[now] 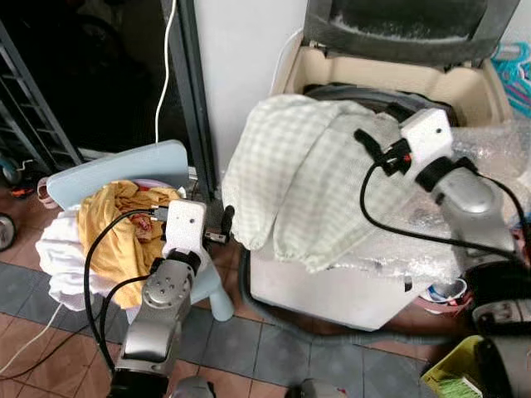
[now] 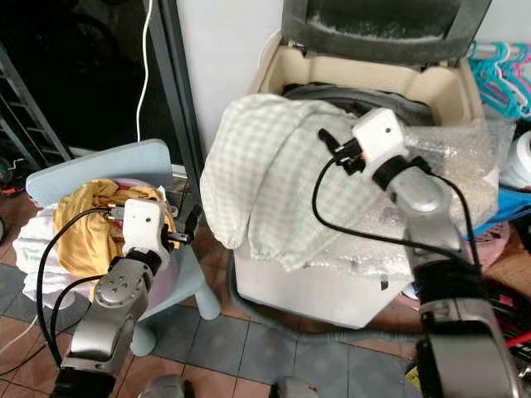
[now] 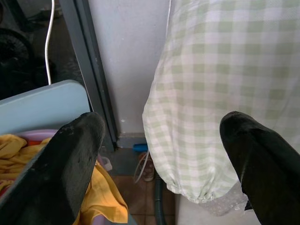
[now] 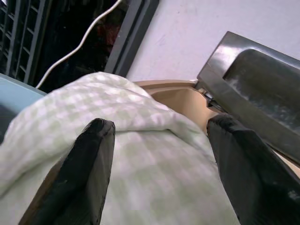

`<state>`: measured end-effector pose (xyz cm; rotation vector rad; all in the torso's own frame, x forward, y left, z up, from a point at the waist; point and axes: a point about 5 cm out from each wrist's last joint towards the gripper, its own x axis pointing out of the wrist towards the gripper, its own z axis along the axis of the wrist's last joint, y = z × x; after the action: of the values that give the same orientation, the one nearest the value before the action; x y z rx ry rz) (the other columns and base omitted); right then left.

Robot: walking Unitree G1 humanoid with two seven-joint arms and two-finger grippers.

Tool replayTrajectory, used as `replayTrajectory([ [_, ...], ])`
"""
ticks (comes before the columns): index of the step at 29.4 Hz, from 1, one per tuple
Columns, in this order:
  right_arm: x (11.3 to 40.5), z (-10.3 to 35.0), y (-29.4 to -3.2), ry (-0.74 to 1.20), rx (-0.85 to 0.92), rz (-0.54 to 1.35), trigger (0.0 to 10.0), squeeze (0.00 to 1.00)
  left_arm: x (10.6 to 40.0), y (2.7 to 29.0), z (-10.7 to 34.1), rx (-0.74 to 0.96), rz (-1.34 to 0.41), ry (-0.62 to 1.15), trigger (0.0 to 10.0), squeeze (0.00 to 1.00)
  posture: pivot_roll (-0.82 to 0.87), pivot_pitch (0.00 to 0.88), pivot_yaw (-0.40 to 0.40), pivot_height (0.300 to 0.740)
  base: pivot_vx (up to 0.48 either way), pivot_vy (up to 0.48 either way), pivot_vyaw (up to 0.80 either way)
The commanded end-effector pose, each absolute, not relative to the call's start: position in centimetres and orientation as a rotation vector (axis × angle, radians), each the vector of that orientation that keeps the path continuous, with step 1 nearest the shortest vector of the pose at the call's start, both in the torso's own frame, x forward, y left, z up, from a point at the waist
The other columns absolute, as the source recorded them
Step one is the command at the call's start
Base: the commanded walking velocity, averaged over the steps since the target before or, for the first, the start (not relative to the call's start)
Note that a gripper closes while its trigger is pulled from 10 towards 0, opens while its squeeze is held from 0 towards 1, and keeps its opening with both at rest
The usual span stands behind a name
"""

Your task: Clothes washing

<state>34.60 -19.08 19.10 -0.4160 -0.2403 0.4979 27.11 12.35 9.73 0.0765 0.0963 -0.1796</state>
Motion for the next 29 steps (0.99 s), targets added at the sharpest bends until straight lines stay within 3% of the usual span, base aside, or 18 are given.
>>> replayTrajectory([
  [1, 34.7, 18.5, -17.6, -0.221, -0.379, 0.502, 10.0, 1.0, 27.2, 12.2, 9.8, 0.075, -0.196, 0.095, 10.0, 0.0, -0.06, 0.0, 0.017, 0.74, 0.0, 0.0, 0.0],
  [6, 35.3, 16.1, -16.3, -0.11, -0.355, 0.479, 10.0, 1.0, 27.2, 12.1, 9.8, 0.085, -0.208, 0.101, 10.0, 0.0, -0.05, 0.0, 0.027, 0.74, 0.0, 0.0, 0.0],
  [7, 35.7, 14.8, -16.3, -0.021, -0.377, 0.463, 10.0, 0.93, 27.2, 12.2, 9.8, 0.089, -0.21, 0.1, 10.0, 0.0, -0.05, 0.0, 0.025, 0.74, 0.0, 0.0, 0.0],
  [8, 36.0, 13.6, -16.3, 0.06, -0.403, 0.441, 10.0, 0.13, 27.3, 12.3, 9.9, 0.092, -0.209, 0.098, 10.0, 0.0, -0.05, 0.0, 0.023, 0.74, 0.0, 0.0, 0.0],
  [9, 36.3, 13.4, -16.5, 0.08, -0.394, 0.409, 2.4, 0.0, 27.3, 12.4, 9.9, 0.093, -0.209, 0.098, 10.0, 0.0, -0.05, 0.0, 0.023, 0.74, 0.0, 0.0, 0.0],
  [10, 36.4, 13.2, -16.6, 0.092, -0.386, 0.385, 2.4, 0.0, 27.3, 12.4, 9.9, 0.095, -0.205, 0.097, 10.0, 0.0, -0.05, 0.0, 0.023, 0.74, 0.0, 0.0, 0.0],
  [11, 36.6, 13.1, -16.6, 0.108, -0.359, 0.365, 0.0, 0.0, 27.4, 12.5, 10.0, 0.096, -0.199, 0.094, 10.0, 0.0, -0.03, 0.0, 0.015, 0.74, 0.0, 0.0, 0.0],
  [29, 37.4, 12.5, -17.5, 0.18, -0.273, 0.209, 0.0, 0.0, 27.4, 12.4, 10.0, 0.102, -0.191, 0.092, 10.0, 0.0, -0.03, 0.0, 0.005, 0.74, 0.0, 0.0, 0.0],
])
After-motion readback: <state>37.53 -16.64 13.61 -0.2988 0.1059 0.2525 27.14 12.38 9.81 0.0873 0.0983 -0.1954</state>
